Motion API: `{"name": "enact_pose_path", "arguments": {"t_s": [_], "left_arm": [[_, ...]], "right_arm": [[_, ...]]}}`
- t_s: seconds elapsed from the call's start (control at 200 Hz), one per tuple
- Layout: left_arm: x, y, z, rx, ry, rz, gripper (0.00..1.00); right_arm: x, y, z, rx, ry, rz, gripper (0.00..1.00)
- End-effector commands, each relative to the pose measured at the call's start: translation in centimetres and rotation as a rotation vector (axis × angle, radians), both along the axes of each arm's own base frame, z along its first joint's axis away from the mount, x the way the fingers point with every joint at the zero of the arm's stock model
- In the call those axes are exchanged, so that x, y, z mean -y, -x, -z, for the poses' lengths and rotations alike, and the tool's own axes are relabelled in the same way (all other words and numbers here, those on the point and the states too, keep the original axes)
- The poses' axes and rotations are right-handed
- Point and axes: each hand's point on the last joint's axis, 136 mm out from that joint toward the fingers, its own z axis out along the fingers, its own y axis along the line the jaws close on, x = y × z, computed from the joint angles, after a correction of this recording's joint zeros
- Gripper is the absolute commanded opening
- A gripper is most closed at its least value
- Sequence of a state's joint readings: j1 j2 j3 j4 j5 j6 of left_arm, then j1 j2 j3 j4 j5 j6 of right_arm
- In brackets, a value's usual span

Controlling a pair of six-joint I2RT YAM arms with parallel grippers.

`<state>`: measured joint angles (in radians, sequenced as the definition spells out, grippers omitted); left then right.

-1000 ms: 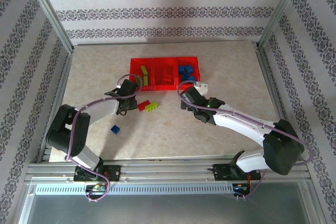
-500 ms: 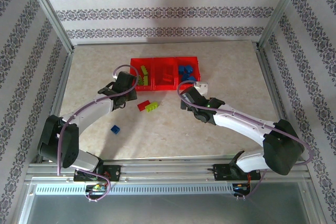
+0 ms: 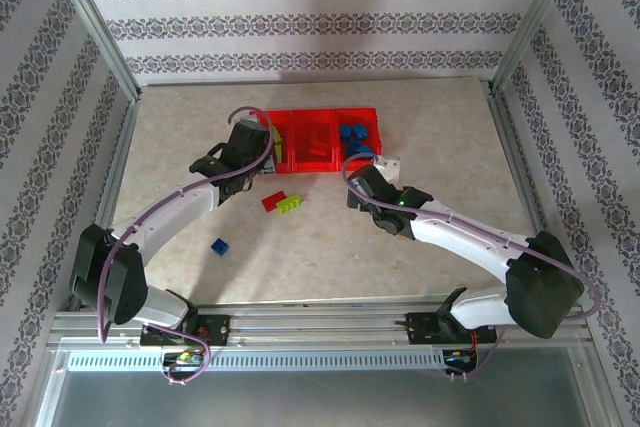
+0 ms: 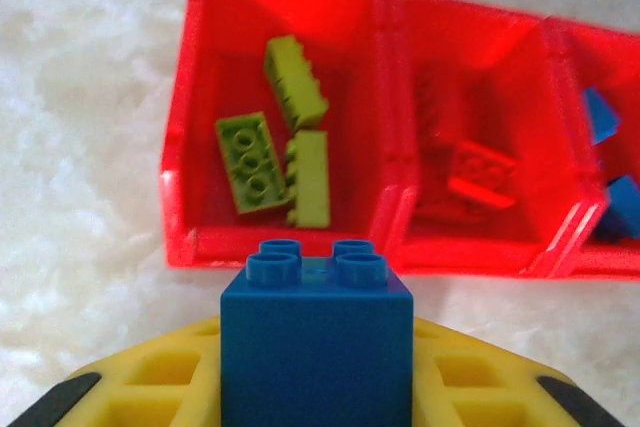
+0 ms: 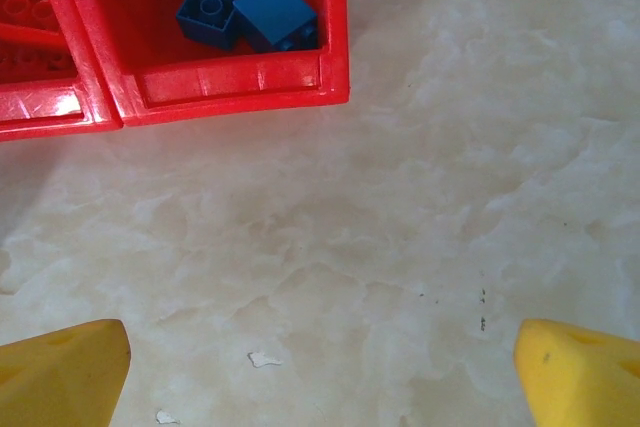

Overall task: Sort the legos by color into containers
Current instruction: Place the lego in the container.

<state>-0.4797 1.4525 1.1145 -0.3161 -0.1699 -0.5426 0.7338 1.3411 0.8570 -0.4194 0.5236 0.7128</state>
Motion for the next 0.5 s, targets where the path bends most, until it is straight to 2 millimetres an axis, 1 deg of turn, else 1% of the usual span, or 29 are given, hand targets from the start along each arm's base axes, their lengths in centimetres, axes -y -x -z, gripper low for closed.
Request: {"name": "enact_pose_path", "arguments": {"t_s": [0.0,0.265,0.335,0.495], "left_arm": [[2.9,-1.8,-2.6,0.081,0.016,0.068,0.23],[9.0,-4.2,-4.6,0.119,0.019,0.194,0.23],[10.6,-4.8,-4.7,0.118,0.02,0.229,0.23],[13.5,-6.1,-4.8,0.11,0.016,0.286,0.23]], "right_arm": [[1.4,0.3,0.0,0.005,0.005,0.047,0.98],[2.2,0.5,-0.4,0.017,-0.001,0.061,0.98],[2.6,0.6,-0.6,0.023,-0.001,0.067,0.98],[3.6,0.9,-1.1,0.037,0.001,0.083,0.98]]}}
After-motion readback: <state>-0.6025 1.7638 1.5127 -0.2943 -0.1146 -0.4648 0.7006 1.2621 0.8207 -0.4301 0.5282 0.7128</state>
